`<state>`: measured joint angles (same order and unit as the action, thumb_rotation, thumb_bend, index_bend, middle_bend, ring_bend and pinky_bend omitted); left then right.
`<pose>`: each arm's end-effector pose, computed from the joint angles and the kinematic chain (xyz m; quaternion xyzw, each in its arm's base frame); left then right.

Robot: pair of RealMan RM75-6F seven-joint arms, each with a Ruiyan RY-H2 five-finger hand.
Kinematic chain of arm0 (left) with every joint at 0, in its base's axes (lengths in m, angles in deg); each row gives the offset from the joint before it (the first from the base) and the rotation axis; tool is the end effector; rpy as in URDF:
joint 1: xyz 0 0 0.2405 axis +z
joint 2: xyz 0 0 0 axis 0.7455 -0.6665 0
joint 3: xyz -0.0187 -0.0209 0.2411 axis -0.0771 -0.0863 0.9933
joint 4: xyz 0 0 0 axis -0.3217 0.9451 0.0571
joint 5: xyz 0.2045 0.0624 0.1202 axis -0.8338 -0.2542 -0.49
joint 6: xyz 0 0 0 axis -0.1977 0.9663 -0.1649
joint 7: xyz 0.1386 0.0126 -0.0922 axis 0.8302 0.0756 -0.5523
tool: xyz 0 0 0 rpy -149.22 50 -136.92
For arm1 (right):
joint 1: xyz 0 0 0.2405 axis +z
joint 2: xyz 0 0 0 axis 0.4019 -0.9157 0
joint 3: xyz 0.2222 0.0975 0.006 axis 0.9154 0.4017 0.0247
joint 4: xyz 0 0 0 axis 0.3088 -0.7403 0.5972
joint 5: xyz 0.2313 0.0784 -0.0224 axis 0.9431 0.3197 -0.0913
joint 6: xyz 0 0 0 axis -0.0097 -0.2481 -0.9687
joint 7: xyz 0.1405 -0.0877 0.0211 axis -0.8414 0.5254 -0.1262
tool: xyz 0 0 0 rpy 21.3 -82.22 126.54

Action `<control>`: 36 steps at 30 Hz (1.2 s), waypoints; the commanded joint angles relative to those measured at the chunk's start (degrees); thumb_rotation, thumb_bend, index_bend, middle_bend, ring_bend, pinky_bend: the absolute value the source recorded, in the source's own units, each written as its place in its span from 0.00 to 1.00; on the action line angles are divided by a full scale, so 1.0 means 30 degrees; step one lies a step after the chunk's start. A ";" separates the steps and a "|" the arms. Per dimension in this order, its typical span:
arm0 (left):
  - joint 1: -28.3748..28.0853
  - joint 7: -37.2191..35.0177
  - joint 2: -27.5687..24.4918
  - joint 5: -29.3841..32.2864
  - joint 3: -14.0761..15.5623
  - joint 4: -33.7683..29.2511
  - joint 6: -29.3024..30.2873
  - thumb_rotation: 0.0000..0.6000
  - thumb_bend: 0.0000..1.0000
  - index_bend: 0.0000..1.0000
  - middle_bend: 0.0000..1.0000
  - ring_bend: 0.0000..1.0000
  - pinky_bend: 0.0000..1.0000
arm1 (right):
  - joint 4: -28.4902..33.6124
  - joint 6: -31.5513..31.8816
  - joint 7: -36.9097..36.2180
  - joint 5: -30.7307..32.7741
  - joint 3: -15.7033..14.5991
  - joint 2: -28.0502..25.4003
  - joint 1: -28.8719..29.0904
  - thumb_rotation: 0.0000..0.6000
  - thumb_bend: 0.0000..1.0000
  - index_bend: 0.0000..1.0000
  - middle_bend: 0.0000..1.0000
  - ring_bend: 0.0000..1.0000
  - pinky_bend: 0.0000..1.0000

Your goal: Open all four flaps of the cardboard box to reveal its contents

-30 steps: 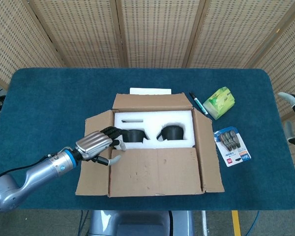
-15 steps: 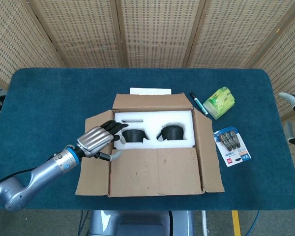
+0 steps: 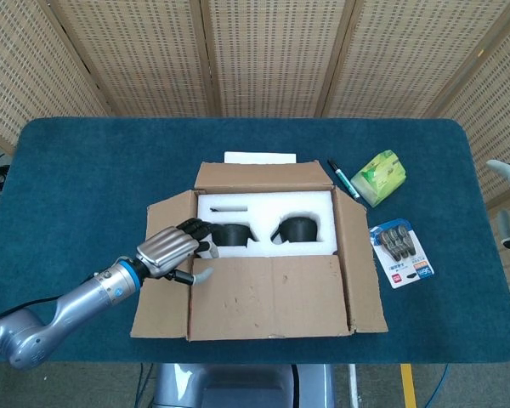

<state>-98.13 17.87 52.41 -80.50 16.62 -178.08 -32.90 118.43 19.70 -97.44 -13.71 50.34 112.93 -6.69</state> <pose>-0.0650 0.3261 0.0108 -0.8325 -0.3985 -0.3046 0.2355 -0.2129 -0.2952 0.2910 0.6342 -0.3197 0.4197 0.5651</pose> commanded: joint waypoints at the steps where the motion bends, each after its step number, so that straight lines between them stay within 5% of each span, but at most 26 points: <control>1: -0.0103 -0.0217 -0.0167 -0.0039 0.0104 -0.0162 -0.0094 0.19 0.43 0.32 0.00 0.00 0.00 | 0.0002 0.0021 0.0002 0.0011 0.0001 0.0004 -0.0012 1.00 0.67 0.12 0.21 0.00 0.02; 21: -0.0007 -0.5685 -0.1423 -0.0487 -0.0925 -0.1275 -0.1040 0.18 0.46 0.34 0.00 0.00 0.00 | 0.0020 0.0376 -0.0045 0.0019 0.0077 -0.0030 -0.0117 1.00 0.67 0.12 0.21 0.00 0.02; 36: 0.0947 -1.3056 -0.2179 -0.3205 -0.2675 -0.1982 -0.1835 0.18 0.48 0.34 0.00 0.00 0.00 | 0.0202 0.0611 0.0095 0.0085 0.0168 -0.0179 -0.0170 1.00 0.67 0.12 0.21 0.00 0.02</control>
<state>-95.98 -18.36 46.49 -88.16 9.62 -183.63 -37.87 119.04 21.54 -97.16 -13.45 50.84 112.39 -7.20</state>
